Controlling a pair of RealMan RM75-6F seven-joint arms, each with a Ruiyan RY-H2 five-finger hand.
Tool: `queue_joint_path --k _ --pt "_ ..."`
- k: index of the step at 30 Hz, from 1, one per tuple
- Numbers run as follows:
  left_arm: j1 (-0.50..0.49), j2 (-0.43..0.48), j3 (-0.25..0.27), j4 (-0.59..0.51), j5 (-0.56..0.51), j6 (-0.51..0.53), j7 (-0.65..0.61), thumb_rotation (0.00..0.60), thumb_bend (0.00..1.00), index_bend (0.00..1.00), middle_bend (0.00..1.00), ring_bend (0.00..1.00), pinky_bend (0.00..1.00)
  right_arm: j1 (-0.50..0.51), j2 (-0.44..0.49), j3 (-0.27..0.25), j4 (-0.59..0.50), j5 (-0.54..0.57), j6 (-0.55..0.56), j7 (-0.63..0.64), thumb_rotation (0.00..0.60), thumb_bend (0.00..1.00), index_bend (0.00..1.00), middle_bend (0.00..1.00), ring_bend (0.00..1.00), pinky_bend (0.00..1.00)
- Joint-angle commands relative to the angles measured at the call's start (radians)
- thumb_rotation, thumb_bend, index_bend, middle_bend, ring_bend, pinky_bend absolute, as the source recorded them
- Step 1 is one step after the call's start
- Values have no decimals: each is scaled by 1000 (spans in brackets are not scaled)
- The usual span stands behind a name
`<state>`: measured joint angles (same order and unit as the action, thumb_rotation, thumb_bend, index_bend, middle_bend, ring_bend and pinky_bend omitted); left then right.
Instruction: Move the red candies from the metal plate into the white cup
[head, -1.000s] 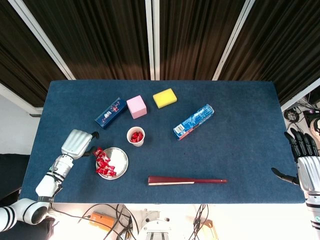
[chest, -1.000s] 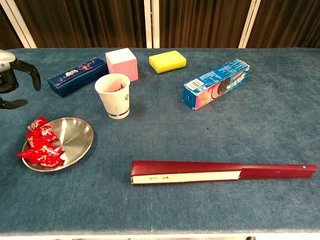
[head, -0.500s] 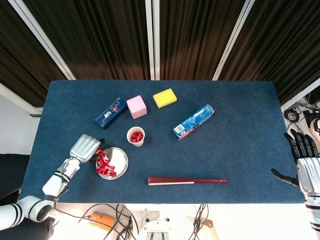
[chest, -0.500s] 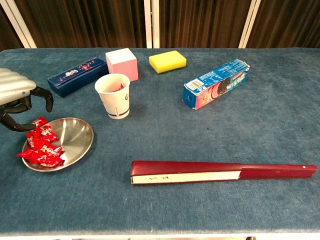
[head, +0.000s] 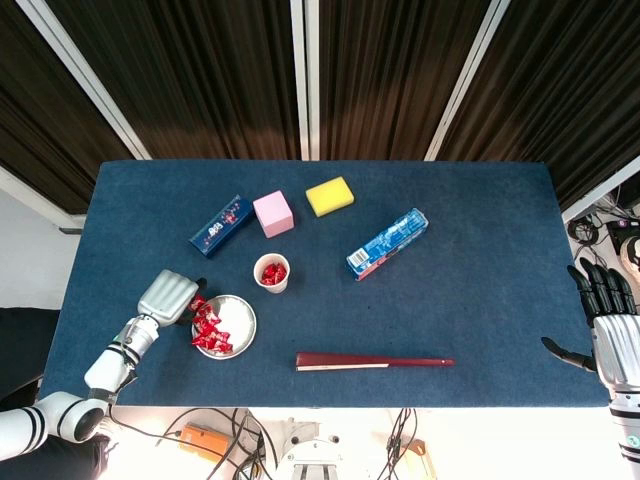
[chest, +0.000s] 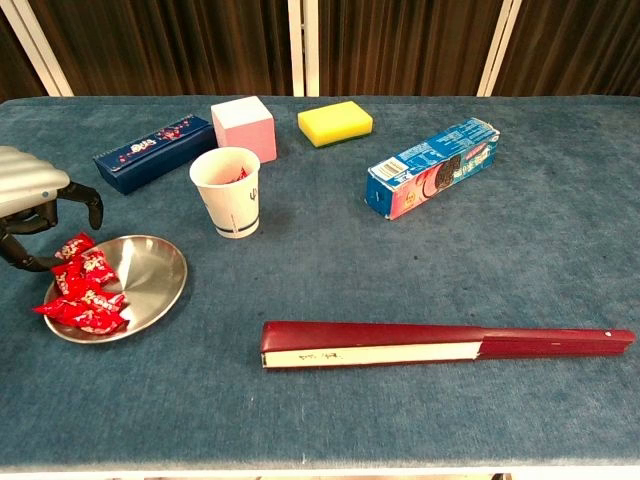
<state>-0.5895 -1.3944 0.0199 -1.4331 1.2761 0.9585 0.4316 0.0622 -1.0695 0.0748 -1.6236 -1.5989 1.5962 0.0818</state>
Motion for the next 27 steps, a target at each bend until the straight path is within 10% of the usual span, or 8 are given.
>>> queue_joint_path --k 1,27 --pt "-1 -2 0 4 -3 -6 2 600 200 386 923 828 702 0 0 1 -1 -1 1 -2 600 120 0 0 0 0" --pt "5 2 -15 11 -19 -40 -80 600 379 527 923 828 702 1 2 4 -12 1 -2 -14 600 120 0 0 0 0"
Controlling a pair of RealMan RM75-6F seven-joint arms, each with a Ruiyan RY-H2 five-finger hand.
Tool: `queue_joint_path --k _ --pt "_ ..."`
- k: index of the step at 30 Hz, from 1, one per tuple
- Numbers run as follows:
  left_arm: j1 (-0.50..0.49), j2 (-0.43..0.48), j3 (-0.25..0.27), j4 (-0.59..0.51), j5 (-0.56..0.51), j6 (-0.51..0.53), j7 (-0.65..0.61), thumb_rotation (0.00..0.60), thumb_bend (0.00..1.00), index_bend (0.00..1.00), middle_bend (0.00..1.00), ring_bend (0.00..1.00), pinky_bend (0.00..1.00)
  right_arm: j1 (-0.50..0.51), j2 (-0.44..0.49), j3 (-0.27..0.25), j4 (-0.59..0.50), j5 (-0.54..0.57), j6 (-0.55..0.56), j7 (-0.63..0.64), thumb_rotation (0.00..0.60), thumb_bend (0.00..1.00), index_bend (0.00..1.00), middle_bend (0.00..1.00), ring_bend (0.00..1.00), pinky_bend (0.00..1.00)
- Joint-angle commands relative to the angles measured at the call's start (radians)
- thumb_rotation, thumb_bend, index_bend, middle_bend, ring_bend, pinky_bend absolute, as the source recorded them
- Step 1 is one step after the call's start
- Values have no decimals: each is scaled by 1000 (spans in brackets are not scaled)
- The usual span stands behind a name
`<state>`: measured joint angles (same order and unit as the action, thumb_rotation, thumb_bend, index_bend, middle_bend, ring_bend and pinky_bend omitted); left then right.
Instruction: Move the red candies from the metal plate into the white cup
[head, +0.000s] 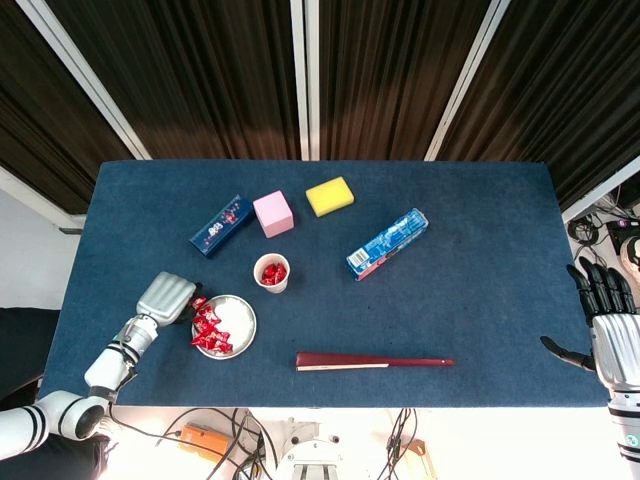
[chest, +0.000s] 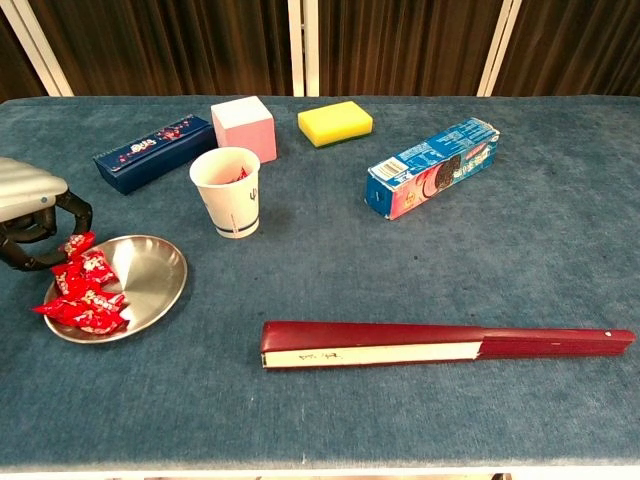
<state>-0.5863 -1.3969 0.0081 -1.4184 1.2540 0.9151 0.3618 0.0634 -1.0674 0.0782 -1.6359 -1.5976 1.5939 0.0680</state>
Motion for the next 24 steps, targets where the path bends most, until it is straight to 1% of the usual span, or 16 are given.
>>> queue_joint_path --k 1,5,8,14,19,24 --pt "3 10 -8 -10 5 10 -20 600 383 528 923 828 702 0 0 1 0 0 0 1 600 120 0 0 0 0" --pt "13 45 -37 -64 15 47 -82 600 386 529 923 828 702 1 0 2 2 -2 3 6 600 120 0 0 0 0" --pt "12 75 -69 -114 28 77 -134 600 386 529 923 828 702 1 2 3 4 -1 3 10 600 120 0 0 0 0" --pt "-27 98 -151 -201 38 90 -214 600 386 529 923 827 702 1 4 4 9 0 4 15 600 120 0 0 0 0" --pt "-92 73 -201 -229 12 50 -185 600 386 529 923 828 702 0 3 4 14 3 3 23 600 120 0 0 0 0" --pt "-174 8 -230 -212 -62 -14 -96 600 386 529 923 828 702 0 3 5 20 8 0 30 600 120 0 0 0 0"
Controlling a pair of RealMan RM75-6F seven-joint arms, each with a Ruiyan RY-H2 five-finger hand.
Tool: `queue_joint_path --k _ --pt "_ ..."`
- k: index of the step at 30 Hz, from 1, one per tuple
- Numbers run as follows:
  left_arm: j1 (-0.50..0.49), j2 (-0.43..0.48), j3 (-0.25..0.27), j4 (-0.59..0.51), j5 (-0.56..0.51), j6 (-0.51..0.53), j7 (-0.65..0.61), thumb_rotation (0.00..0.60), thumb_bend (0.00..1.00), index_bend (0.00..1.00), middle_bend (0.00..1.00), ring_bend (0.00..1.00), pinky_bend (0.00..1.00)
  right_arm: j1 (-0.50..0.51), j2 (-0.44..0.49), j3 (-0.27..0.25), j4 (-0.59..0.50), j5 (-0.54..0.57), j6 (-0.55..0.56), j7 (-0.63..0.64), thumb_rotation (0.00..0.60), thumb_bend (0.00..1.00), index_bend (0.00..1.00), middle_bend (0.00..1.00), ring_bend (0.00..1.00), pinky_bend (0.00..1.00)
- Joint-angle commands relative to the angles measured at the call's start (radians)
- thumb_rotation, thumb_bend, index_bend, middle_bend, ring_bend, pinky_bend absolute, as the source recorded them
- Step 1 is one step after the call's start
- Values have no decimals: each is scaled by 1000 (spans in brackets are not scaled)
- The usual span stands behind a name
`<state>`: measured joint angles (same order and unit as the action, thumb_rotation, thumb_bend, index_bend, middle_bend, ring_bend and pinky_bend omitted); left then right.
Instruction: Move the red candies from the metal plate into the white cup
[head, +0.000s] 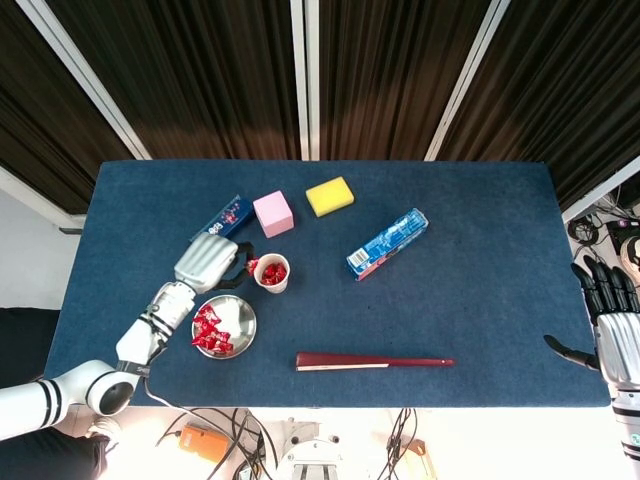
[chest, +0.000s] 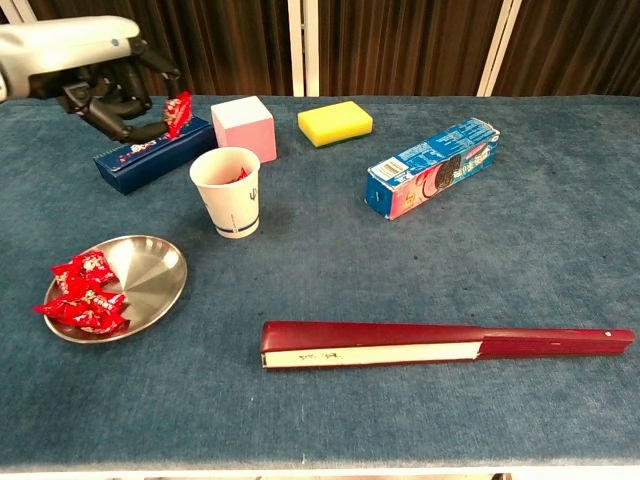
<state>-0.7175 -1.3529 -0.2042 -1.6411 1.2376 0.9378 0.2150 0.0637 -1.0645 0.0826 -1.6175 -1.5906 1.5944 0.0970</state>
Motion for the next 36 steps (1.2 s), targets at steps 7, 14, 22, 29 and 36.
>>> queue_joint_path --k 7,14,22,29,36 --pt "-111 -95 -29 44 -177 -69 161 600 376 526 923 828 702 1 -1 3 12 11 -6 12 600 120 0 0 0 0" --pt "-124 -95 -10 35 -243 -46 224 600 298 458 923 827 702 3 -5 4 22 14 -10 21 600 120 0 0 0 0" --pt "-112 -79 0 11 -233 -5 204 600 215 348 923 826 702 5 -9 4 25 9 -8 20 600 120 0 0 0 0" --pt "-5 28 26 -98 -97 140 100 600 214 353 923 827 702 8 -3 8 19 -2 2 16 600 120 0 0 0 0" --pt "137 107 140 -120 46 262 18 600 227 403 922 826 702 10 -2 9 20 -7 6 22 600 120 0 0 0 0"
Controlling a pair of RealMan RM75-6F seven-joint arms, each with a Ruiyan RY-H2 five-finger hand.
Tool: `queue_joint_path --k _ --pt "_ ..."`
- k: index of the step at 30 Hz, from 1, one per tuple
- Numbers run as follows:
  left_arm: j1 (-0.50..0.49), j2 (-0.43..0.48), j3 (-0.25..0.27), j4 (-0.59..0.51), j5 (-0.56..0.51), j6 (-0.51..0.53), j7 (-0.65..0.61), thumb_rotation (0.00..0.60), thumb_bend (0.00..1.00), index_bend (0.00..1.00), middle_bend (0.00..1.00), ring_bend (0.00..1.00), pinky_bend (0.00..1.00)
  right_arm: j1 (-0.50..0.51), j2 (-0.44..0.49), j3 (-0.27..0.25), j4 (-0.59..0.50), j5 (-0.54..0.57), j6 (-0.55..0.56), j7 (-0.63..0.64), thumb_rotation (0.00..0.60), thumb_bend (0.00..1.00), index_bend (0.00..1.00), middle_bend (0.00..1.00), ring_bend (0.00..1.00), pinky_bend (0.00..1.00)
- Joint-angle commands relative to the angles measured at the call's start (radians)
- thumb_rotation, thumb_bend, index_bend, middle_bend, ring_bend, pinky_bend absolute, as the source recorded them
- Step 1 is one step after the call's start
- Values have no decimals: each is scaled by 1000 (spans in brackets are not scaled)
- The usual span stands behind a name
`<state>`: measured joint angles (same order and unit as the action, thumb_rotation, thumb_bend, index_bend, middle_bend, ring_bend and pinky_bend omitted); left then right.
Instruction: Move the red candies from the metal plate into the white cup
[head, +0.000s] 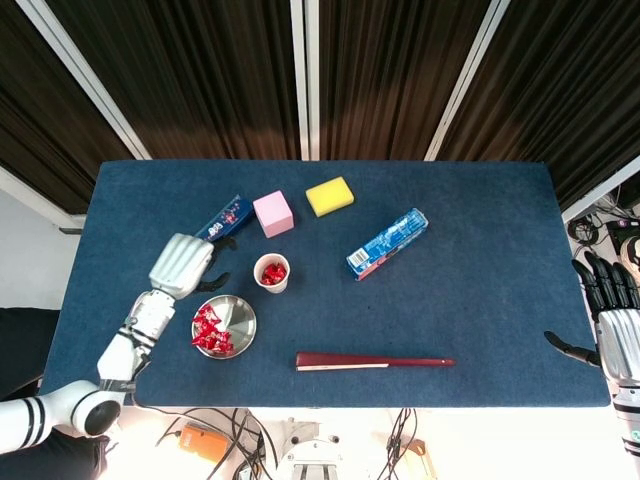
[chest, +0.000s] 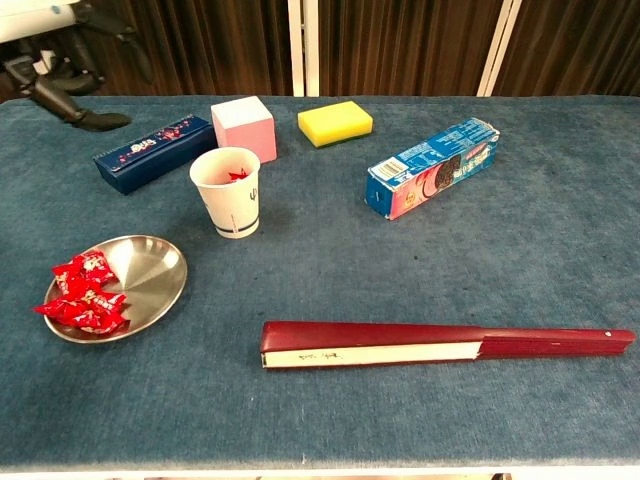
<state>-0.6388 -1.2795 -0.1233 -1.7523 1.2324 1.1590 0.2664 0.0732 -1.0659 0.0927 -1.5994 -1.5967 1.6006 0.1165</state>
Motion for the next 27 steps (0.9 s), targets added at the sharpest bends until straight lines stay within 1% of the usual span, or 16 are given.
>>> queue_joint_path --k 1,7,12,16,20,27 --pt "72 36 76 -5 62 46 -36 600 228 406 922 826 702 1 -1 -1 3 -2 -1 4 600 120 0 0 0 0" --pt "135 38 177 28 142 49 -13 600 227 417 922 826 699 7 -2 -2 7 -8 -6 8 600 120 0 0 0 0" --pt "166 38 227 21 208 55 22 600 205 417 922 826 694 8 -5 -4 7 -10 -8 8 600 120 0 0 0 0" --pt "178 34 259 13 239 31 70 600 194 417 922 826 694 6 -8 -7 10 -9 -5 11 600 119 0 0 0 0" --pt "181 5 265 28 235 -3 102 600 193 418 922 826 694 6 -10 -8 13 -11 -4 12 600 120 0 0 0 0" --pt "171 -42 237 72 198 -58 116 600 224 436 923 826 694 3 -8 -9 11 -15 4 11 600 120 0 0 0 0"
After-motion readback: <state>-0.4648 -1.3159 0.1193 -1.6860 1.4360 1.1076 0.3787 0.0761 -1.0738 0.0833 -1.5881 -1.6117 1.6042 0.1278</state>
